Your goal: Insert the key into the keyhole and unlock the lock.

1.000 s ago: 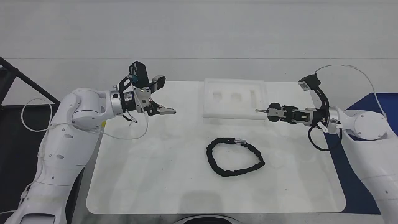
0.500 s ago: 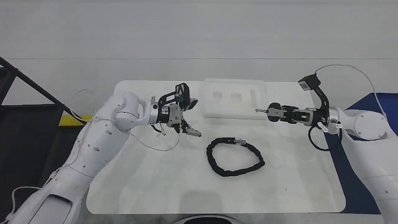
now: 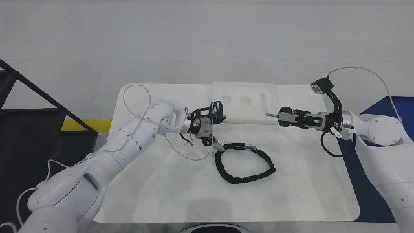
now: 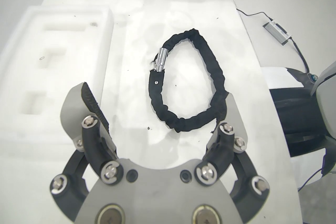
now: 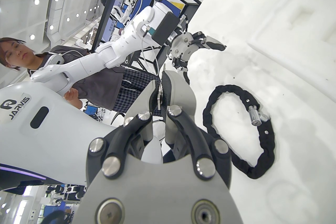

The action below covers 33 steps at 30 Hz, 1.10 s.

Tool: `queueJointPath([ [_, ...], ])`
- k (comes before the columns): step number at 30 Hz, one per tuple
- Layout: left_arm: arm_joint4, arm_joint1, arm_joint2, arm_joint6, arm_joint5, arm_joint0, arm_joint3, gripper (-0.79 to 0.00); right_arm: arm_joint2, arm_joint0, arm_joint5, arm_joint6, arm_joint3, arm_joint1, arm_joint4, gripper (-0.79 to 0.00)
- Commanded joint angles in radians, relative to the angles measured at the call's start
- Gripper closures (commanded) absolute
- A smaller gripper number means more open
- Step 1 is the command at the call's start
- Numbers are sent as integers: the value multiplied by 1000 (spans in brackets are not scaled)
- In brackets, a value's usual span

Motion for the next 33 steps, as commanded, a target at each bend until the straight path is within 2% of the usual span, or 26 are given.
queueJointPath([
  [1, 56, -20, 45, 68, 0, -15, 38, -785, 0, 0, 0, 0, 0, 0, 0, 0],
  [7, 152, -80, 143, 217, 0, -56, 146, -785, 0, 0, 0, 0, 0, 0, 0, 0],
  [26, 152, -80, 143, 217, 0, -56, 146, -785, 0, 0, 0, 0, 0, 0, 0, 0],
  [28, 189, -82, 147, 214, 25, -47, 100, -785, 0, 0, 0, 0, 0, 0, 0, 0],
  [33, 286, -97, 157, 309, 60, -34, 65, -785, 0, 0, 0, 0, 0, 0, 0, 0],
])
